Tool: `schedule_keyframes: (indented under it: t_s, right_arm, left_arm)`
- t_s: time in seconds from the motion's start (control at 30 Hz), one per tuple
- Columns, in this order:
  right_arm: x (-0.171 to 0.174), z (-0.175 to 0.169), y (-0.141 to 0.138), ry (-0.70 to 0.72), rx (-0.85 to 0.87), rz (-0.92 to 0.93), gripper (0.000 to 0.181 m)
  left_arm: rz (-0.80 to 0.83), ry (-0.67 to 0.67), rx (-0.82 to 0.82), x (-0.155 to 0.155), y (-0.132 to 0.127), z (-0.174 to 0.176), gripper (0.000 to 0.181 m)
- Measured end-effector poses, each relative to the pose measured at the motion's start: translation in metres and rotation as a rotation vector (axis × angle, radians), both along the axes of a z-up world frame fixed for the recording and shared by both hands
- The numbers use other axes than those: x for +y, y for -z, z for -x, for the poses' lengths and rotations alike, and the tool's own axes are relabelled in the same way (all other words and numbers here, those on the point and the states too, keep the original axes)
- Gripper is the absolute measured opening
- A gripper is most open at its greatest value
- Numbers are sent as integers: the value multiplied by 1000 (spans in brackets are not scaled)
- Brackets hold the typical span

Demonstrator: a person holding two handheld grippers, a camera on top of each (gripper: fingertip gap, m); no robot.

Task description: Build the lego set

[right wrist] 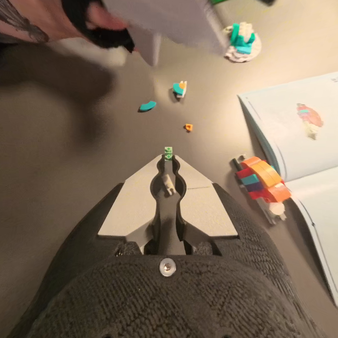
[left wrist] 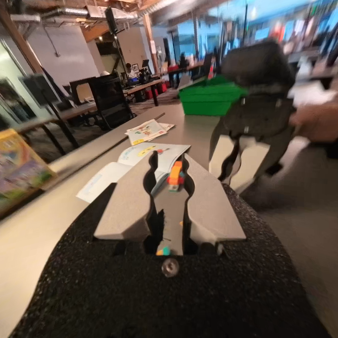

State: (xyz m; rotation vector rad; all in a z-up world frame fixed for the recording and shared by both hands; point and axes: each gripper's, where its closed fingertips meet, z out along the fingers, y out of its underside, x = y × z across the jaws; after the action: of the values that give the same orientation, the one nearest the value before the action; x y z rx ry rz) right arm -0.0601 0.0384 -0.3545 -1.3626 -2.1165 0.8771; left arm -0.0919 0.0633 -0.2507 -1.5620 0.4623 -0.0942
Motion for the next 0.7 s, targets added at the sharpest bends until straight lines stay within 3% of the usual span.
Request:
schedule_keyframes:
  t_s: [0.03,0.1,0.13,0.2,0.3,0.6,0.7]
  right_arm:
    - [5,0,-4,18,12,3,6]
    - [16,0,-12,58,34,8,6]
    - [21,0,-15,76,45,13,7]
    - [28,0,-21,106,62,33,7]
    - [31,1,-26,133,78,78,7]
    - [22,0,-34,107,93,136,7]
    - [20,0,-34,102,95,146,7]
  left_arm:
    - [-11,-27,175,0,5,3,27]
    - [-54,-63,454,-2,12,4,24]
    - [-53,-17,546,-6,21,-4,20]
    - [-17,77,681,-11,43,-20,26]
    - [-20,66,839,-7,59,-22,23]
    - [-119,52,1015,-4,65,-32,13]
    - [-132,-7,1092,2,65,-26,4]
